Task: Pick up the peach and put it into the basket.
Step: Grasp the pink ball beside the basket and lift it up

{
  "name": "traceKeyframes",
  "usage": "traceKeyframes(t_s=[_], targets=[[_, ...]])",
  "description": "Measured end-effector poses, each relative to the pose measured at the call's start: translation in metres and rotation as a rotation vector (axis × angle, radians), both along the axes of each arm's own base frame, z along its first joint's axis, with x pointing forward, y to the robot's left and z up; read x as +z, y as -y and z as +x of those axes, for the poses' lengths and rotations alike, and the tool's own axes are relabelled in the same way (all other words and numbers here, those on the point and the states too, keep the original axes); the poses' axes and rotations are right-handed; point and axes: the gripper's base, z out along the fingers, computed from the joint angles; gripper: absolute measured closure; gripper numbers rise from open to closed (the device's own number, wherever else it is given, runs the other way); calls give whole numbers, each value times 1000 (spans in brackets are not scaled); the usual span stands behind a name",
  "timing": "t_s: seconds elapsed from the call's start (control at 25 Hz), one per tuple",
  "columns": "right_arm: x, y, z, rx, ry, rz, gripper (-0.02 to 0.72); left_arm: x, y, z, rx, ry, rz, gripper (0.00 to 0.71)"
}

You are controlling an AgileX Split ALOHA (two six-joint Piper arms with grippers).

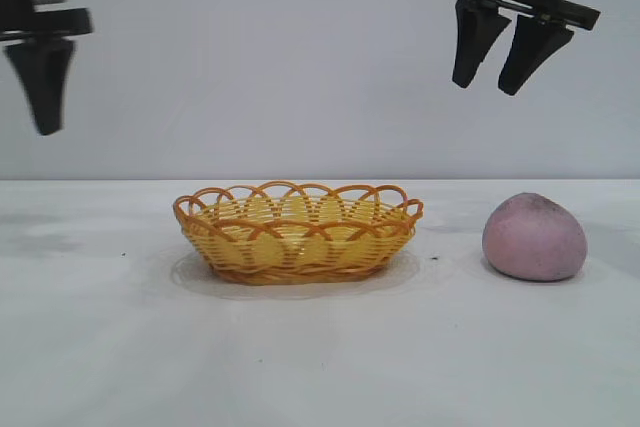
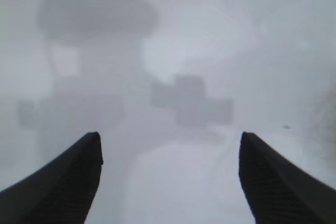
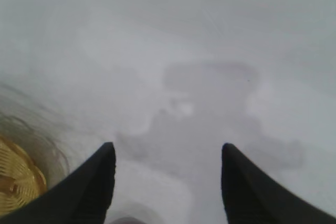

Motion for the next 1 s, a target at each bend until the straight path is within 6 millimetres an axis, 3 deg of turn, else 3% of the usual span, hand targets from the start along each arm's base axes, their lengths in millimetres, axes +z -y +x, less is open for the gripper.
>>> traceKeyframes(t_s=[0.28,0.56,0.8,1.0], targets=[[0,0,0,0,0,0,332,23,-23,-14,-10,-16,65,230],[0,0,0,0,0,0,332,71,-25,-46,-16,33,92,230],[0,0,-1,4,-12,-2,332,108,-24,-105,-4,90,95,230],[-1,0,-3,9,-29,-4,332,140,-22,-169,7,229,86,230]])
